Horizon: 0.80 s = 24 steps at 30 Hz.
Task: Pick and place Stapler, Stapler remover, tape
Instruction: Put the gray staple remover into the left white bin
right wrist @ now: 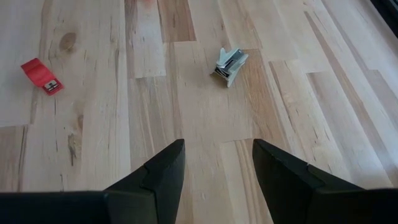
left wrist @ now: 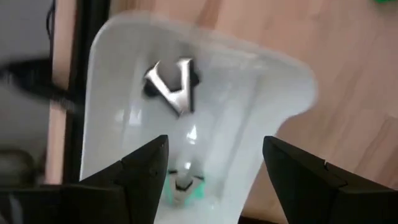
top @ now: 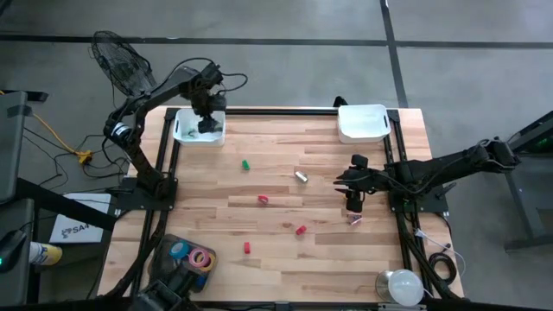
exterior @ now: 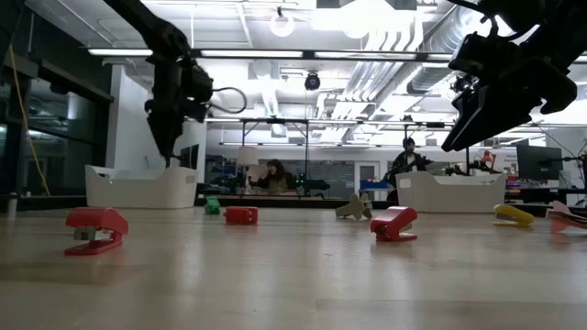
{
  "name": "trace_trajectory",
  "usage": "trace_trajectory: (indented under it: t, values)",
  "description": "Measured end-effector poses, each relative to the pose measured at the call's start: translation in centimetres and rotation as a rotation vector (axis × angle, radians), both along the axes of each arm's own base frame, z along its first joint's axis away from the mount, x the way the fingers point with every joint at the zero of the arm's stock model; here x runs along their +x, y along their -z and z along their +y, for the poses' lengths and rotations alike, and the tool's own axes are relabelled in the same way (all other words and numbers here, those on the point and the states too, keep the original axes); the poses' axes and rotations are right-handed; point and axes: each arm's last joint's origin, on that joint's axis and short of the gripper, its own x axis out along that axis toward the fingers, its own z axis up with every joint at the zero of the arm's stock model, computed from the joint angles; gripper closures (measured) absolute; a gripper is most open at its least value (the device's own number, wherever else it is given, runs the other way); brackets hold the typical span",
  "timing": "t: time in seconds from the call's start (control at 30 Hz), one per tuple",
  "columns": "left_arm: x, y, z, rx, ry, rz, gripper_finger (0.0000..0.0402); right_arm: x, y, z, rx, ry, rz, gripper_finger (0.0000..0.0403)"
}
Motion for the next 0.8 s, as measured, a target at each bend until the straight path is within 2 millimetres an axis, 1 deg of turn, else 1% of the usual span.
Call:
trace_trajectory:
  t: [0.13,0.2,0.37,0.43,0.53,0.63,0.7,0.8]
  values:
    - [1.6,-1.1,-0.6,0.035,0.100,-0.018,0.0144,0.0,0.0,0.0,0.001,0.001,0.000,0.0222]
    - [2.6,-2.0,-1.0,0.064,0.132,-0.037,0.0144,0.0,0.0,0.0,0.008,0.008,-0.002,0.0222]
    - [5.8,-4.1,-2.1,0.173,0.253,-0.126,0.0144,0.0,0.0,0.0,0.014,0.021,-0.005,0.0222]
    - [7.3,-4.7,-2.8,0.228,0.330,-0.161,0.0144,0.0,0.0,-0.1,0.007,0.063,-0.014,0.0222]
    - [9.6,-5.0,-4.2,0.311,0.445,-0.209,0.0144,-0.2,0.1,-0.3,-0.018,0.135,-0.008,0.0222]
    - [11.6,-5.1,-5.6,0.356,0.527,-0.257,0.0144,-0.4,0.2,-0.4,-0.033,0.168,0.007,0.0222]
    - [12.8,-4.8,-6.5,0.359,0.577,-0.280,0.0144,-0.5,0.3,-0.5,-0.038,0.183,0.017,0.0222]
    - [14.4,-3.8,-7.5,0.336,0.630,-0.293,0.0144,-0.8,0.3,-0.6,-0.042,0.215,0.029,0.0222]
